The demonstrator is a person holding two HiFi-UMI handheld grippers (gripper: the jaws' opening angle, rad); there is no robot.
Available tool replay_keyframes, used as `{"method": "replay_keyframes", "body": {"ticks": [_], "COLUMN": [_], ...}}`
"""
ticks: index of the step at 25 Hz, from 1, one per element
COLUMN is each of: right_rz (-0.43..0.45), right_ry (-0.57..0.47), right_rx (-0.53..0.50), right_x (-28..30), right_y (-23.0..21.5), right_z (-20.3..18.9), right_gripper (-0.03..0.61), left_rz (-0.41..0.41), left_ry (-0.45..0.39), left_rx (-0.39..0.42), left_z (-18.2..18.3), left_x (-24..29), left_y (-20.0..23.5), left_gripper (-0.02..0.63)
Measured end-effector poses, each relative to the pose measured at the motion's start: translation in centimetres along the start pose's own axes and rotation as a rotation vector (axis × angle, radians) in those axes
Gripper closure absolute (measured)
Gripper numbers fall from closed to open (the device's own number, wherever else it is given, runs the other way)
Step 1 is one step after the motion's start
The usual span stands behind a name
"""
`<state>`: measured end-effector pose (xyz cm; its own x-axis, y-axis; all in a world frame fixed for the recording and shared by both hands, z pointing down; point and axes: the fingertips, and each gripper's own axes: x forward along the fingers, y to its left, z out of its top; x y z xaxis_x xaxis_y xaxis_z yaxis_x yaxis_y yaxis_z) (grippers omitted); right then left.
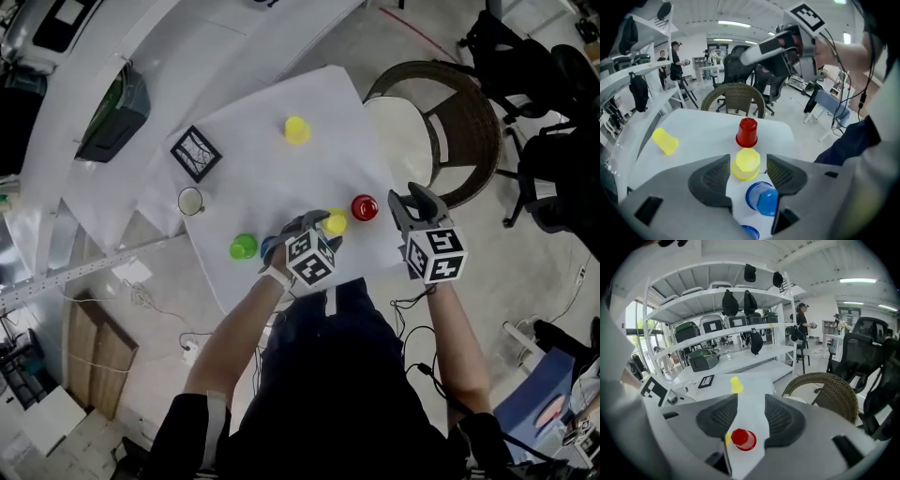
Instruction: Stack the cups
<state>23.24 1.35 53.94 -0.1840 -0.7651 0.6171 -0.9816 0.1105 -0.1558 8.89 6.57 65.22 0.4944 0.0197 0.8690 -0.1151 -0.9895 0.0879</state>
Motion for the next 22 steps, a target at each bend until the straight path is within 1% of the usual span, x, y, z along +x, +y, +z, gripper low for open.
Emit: {"method": "replay_keyframes", "body": {"ticks": [3, 9, 12, 14, 18, 22], "right_rz": [-0.011, -0.011, -0.003, -0.001, 0.004, 0.011], "right_ry": [0.003, 0.008, 0.01, 0.012, 0.01, 0.004], "right_rx": [0.016, 0.031, 0.032, 0.03, 0.026, 0.022], "right_x": [0.0, 0.0, 0.1, 0.2, 0.4, 1.0], "right_y": [-0.6, -0.8, -0.6, -0.6, -0.4, 0.1], "right_z": [-0.5, -1.0, -1.0, -1.0, -0.6, 0.3], "right_gripper": [0.402, 0.405, 0.408, 0.411, 0.416, 0.42], "left_rz": [-0.015, -0.028, -0.02, -0.01, 0.012, 0.042], "left_ry": [0.045, 0.077, 0.1, 0.092, 0.043, -0.004], "left_rx": [-0.002, 0.017, 0.029, 0.028, -0.008, -0.068], "left_z": [-0.7, -0.9, -1.2, -0.9, 0.3, 1.0], "left_x": [1.6, 3.1, 3.5, 3.4, 2.4, 0.6], "left_y": [0.2, 0.0, 0.1, 0.2, 1.0, 3.3], "left_gripper": [0.39, 0.39, 0.393, 0.4, 0.402, 0.402]}}
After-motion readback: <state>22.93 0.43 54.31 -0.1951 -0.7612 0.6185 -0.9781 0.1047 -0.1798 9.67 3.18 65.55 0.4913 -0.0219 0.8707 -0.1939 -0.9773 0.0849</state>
